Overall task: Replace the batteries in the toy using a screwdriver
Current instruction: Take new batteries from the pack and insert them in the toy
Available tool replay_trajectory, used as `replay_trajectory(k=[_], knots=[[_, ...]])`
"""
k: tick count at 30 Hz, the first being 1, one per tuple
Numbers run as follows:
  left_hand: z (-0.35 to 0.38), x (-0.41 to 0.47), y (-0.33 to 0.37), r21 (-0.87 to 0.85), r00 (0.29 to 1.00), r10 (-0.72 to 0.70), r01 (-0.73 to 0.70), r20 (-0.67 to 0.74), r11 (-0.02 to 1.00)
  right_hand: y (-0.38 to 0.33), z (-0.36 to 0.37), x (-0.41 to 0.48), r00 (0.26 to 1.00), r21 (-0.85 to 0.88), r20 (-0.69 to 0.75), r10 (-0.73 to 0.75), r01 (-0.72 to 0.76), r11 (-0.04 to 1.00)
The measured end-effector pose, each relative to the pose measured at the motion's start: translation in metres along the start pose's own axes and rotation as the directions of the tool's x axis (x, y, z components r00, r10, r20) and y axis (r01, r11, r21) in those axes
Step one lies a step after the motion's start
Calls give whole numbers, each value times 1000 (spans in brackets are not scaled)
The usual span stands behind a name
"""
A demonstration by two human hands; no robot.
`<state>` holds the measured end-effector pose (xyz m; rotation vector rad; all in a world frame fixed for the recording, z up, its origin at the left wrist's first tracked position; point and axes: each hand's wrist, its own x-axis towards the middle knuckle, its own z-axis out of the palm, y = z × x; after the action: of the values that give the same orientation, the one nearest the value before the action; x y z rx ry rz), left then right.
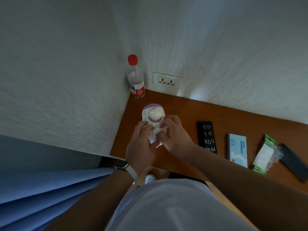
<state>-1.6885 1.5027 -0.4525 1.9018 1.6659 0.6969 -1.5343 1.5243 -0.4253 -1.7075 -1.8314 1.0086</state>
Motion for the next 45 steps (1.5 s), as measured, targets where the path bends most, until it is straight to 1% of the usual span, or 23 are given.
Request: replay_trajectory(k=[3, 8, 11, 15, 19, 23, 27, 30, 36, 42, 45], knots=[[-2, 0, -2, -12, 1000, 4, -4, -5, 1000, 0, 1, -2, 999, -14, 31, -43, 43, 999], [-2, -3, -5, -13, 1000, 21, -21, -1, 1000, 0, 4, -5, 994, -92, 2, -109, 109, 990], [-1, -2, -6, 6, 1000, 19, -19, -6, 1000, -1, 4, -4, 994, -94, -25, -105, 102, 990], [3, -2, -7, 72, 998, 54, -52, -16, 996, -3, 6, -2, 994, -56, -60, -91, 87, 995], [3, -2, -8, 89, 995, 86, -82, -42, 993, -6, 6, 4, 995, -58, -64, -70, 67, 996], [5, -2, -5, 90, 995, 83, -78, -61, 993, -6, 5, 7, 998, 18, -60, -10, 11, 1000], [4, -2, -10, 102, 993, 93, -86, -76, 991, -7, 6, 9, 999, 36, -44, -10, 12, 999], [2, -2, -12, 93, 992, 101, -93, -78, 991, -5, 5, 8, 998, 53, -37, -41, 42, 998], [-1, -2, -18, 63, 993, 120, -118, -23, 991, -4, -2, 5, 1000, 64, -21, 17, -16, 998], [-2, -2, -11, 40, 996, 87, -86, -34, 996, -2, -3, 6, 999, 62, -43, 25, -22, 998], [-4, -2, -8, 7, 998, 57, -57, -18, 998, 0, -2, 5, 999, 76, -44, 13, -9, 997]])
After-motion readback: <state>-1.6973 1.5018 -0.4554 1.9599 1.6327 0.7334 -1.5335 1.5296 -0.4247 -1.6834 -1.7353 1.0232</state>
